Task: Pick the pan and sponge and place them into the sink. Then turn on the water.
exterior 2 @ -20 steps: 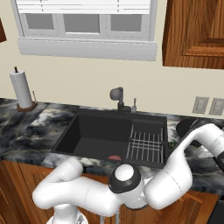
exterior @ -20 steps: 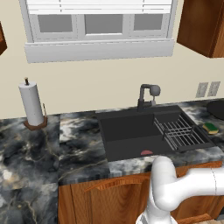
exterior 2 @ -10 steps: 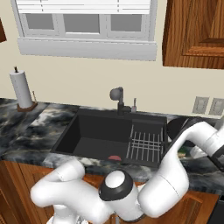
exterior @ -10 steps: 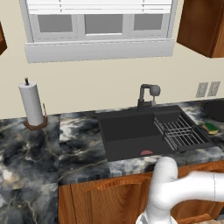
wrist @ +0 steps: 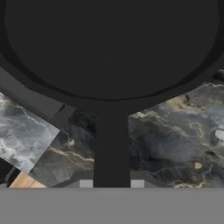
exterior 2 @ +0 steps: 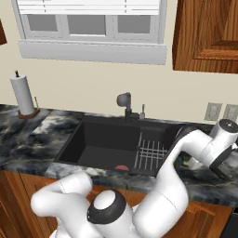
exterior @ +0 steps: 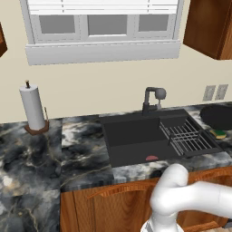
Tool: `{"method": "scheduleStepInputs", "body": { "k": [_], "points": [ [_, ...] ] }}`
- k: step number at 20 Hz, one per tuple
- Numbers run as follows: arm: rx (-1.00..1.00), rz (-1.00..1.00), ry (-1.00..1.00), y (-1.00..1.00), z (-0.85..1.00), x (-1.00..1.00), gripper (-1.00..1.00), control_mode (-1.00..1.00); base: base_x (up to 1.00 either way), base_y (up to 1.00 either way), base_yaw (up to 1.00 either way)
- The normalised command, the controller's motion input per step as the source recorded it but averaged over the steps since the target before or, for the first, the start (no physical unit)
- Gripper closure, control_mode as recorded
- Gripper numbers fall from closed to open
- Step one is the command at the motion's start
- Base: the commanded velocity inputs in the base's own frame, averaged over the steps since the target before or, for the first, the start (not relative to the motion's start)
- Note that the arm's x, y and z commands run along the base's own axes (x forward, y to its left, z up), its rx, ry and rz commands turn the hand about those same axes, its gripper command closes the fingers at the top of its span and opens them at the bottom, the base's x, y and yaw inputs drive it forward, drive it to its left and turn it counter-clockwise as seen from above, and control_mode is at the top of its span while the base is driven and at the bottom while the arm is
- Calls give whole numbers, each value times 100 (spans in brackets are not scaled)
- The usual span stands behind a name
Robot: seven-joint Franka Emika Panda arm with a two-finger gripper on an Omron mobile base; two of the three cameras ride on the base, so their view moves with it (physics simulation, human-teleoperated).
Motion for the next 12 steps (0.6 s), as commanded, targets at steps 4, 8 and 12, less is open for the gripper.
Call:
{"method": "scheduleStepInputs", "body": {
  "k": [4,8,12],
  "points": [
    [-7,9,3,36,28,-12,100,-100,0,0,0],
    [-5,9,8,32,26,-11,100,-100,0,0,0],
    [-3,11,10,33,19,-8,100,-100,0,0,0]
  ]
}}
